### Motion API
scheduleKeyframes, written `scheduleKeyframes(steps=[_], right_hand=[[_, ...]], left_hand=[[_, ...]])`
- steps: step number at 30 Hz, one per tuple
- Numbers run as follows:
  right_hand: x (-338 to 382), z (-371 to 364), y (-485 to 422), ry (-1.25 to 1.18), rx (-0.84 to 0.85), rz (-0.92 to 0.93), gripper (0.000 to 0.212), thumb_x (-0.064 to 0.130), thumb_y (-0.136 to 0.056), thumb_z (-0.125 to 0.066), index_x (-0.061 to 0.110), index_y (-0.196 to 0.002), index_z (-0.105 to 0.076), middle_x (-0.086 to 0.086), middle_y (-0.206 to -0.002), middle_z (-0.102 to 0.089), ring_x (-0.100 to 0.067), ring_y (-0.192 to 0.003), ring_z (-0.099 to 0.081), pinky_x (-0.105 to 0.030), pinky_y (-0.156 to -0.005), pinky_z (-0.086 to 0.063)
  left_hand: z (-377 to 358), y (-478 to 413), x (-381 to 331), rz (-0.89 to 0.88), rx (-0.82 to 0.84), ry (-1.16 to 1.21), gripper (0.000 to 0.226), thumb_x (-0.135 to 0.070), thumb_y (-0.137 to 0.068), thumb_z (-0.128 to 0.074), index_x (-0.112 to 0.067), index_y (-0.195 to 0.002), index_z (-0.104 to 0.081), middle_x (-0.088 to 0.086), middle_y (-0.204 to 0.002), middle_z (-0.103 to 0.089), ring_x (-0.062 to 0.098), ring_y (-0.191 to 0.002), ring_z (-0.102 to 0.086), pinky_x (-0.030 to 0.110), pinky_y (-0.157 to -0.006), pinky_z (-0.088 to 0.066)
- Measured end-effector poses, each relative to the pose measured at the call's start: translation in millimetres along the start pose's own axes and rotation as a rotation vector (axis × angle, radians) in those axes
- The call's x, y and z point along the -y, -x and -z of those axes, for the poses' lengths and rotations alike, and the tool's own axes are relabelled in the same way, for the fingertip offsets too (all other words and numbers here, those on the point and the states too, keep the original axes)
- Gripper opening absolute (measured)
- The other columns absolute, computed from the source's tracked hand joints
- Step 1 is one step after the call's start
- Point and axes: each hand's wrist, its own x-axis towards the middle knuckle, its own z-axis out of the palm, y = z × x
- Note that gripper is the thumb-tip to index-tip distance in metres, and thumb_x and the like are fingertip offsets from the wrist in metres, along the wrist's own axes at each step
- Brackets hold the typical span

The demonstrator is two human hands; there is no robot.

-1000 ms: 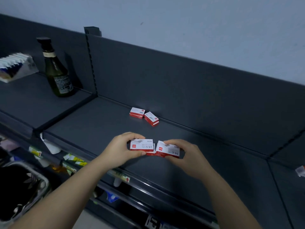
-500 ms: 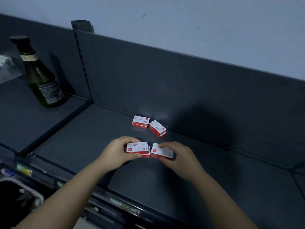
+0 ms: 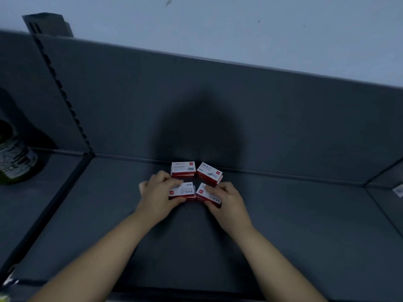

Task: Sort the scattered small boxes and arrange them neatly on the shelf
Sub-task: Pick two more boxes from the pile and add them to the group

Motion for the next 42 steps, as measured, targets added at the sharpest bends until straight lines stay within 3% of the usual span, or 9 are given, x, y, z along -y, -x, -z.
scheduleKeyframes(steps=[3, 6, 11, 16, 19, 24, 28, 32, 42], right_hand=[[9, -5, -9, 0.099, -0.088, -0.010, 0.043, 0.021, -0.075, -0.081, 0.024, -0.116, -0.071, -0.002, -0.102, -0.059, -0.028, -0.090, -0.056, -0.044, -0.080, -0.053], [13, -3, -17, 0.239, -0.101, 0.009, 0.042, 0.024, -0.070, -0.084, 0.025, -0.110, -0.073, -0.002, -0.097, -0.062, -0.031, -0.090, -0.056, -0.043, -0.072, -0.052], [19, 0, -21, 0.319, -0.082, -0.033, 0.042, 0.028, -0.075, -0.080, 0.028, -0.116, -0.071, -0.001, -0.100, -0.062, -0.031, -0.095, -0.054, -0.040, -0.075, -0.046], [24, 4, -20, 0.384, -0.053, -0.043, 0.041, 0.032, -0.077, -0.073, 0.031, -0.118, -0.068, -0.003, -0.110, -0.059, -0.031, -0.098, -0.052, -0.040, -0.075, -0.043], [24, 15, -19, 0.403, -0.005, -0.038, 0.046, 0.038, -0.087, -0.062, 0.030, -0.132, -0.058, 0.000, -0.134, -0.052, -0.027, -0.119, -0.048, -0.040, -0.093, -0.038], [14, 43, -15, 0.346, 0.091, -0.071, 0.052, 0.035, -0.102, -0.039, 0.028, -0.153, -0.028, 0.009, -0.161, -0.021, -0.015, -0.149, -0.014, -0.036, -0.120, -0.011], [2, 59, -1, 0.379, 0.186, -0.152, 0.059, 0.041, -0.103, -0.031, 0.027, -0.157, -0.011, 0.012, -0.164, -0.003, -0.013, -0.151, 0.003, -0.041, -0.121, 0.002], [-12, 74, 15, 0.396, 0.207, -0.198, 0.062, 0.040, -0.103, -0.029, 0.025, -0.157, -0.003, 0.011, -0.164, 0.005, -0.013, -0.151, 0.009, -0.041, -0.120, 0.007], [-73, 144, 69, 0.373, 0.197, -0.268, 0.060, 0.032, -0.104, -0.024, 0.025, -0.157, 0.003, 0.015, -0.163, 0.010, -0.013, -0.150, 0.015, -0.044, -0.121, 0.010]], left_hand=[[0, -10, 1, -0.044, -0.003, -0.069, 0.050, -0.041, -0.078, -0.077, -0.030, -0.124, -0.058, -0.010, -0.115, -0.049, 0.013, -0.109, -0.045, 0.029, -0.085, -0.016], [1, -20, 1, -0.068, -0.016, -0.120, 0.039, -0.042, -0.079, -0.075, -0.027, -0.109, -0.056, -0.010, -0.113, -0.050, 0.013, -0.106, -0.046, 0.029, -0.086, -0.018], [-1, -29, 3, -0.090, -0.009, -0.147, 0.035, -0.042, -0.077, -0.076, -0.025, -0.101, -0.057, -0.008, -0.109, -0.048, 0.015, -0.104, -0.046, 0.030, -0.086, -0.019], [5, -30, 0, -0.104, -0.001, -0.108, 0.042, -0.050, -0.076, -0.075, -0.025, -0.105, -0.056, -0.007, -0.114, -0.041, 0.015, -0.109, -0.041, 0.031, -0.095, -0.022], [10, -33, -9, -0.182, 0.007, -0.075, 0.049, -0.053, -0.083, -0.067, -0.024, -0.121, -0.056, -0.006, -0.126, -0.044, 0.017, -0.118, -0.043, 0.039, -0.102, -0.028], [12, -38, -35, -0.238, 0.143, -0.128, 0.067, -0.056, -0.093, -0.049, -0.024, -0.149, -0.030, -0.003, -0.158, -0.024, 0.015, -0.147, -0.018, 0.038, -0.116, -0.010], [0, -28, -62, -0.216, 0.274, -0.185, 0.076, -0.058, -0.096, -0.039, -0.019, -0.155, -0.013, 0.000, -0.164, -0.008, 0.016, -0.151, -0.001, 0.041, -0.121, 0.002], [-15, -17, -85, -0.256, 0.368, -0.249, 0.077, -0.058, -0.098, -0.032, -0.017, -0.156, -0.002, 0.001, -0.164, 0.003, 0.015, -0.150, 0.008, 0.041, -0.121, 0.009], [-58, -6, -177, -0.319, 0.363, -0.274, 0.072, -0.047, -0.100, -0.032, -0.012, -0.156, -0.004, 0.007, -0.164, 0.007, 0.019, -0.151, 0.008, 0.036, -0.122, 0.006]])
